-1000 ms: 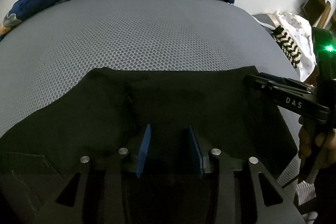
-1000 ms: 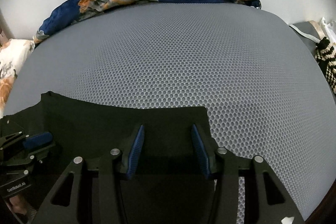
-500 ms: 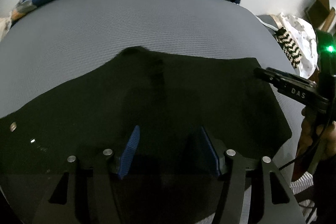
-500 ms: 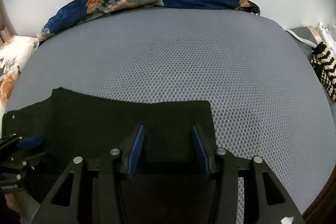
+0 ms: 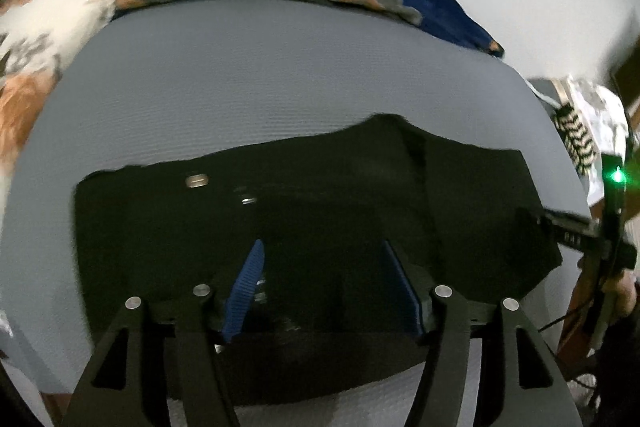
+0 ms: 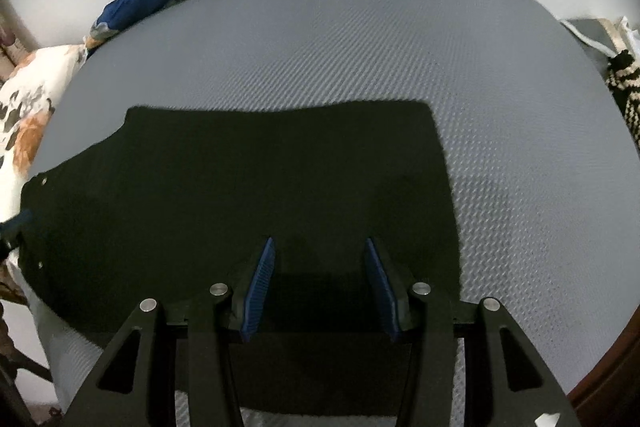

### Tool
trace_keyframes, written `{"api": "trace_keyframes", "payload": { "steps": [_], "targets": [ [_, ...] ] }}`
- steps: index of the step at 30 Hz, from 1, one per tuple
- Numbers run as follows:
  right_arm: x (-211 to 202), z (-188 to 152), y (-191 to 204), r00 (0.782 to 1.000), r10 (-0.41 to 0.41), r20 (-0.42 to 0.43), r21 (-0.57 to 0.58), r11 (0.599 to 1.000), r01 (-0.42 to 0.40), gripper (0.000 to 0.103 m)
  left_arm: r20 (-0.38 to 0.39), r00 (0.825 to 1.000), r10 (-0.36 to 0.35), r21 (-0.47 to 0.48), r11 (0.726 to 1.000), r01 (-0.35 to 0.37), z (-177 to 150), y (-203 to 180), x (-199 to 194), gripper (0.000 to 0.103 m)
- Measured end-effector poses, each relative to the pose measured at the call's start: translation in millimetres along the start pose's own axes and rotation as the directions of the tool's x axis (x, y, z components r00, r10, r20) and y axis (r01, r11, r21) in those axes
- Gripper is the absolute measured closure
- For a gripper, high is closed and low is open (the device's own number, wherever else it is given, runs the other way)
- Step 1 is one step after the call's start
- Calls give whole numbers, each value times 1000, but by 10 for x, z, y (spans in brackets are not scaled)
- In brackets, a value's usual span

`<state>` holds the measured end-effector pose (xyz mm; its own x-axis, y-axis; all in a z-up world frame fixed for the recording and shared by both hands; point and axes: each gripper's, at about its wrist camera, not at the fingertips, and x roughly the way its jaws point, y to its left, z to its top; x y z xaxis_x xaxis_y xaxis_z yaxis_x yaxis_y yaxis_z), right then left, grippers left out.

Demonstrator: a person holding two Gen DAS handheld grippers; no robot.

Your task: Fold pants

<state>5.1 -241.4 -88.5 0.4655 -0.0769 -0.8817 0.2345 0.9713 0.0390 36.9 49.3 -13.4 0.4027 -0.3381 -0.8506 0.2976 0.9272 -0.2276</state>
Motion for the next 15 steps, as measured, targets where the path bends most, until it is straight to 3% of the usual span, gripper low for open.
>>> {"api": "trace_keyframes", "payload": {
  "steps": [8,15],
  "targets": [
    [36,-97,273,997,51,-54,-29,998,-53,58,14,997,73,-120,990,-71,-109,648,-308,40],
    [55,-210,673,984,149,-98,-53,987,-155,57,3,994,106,-214,972,-103,-189,1168,-515,40]
  ]
}}
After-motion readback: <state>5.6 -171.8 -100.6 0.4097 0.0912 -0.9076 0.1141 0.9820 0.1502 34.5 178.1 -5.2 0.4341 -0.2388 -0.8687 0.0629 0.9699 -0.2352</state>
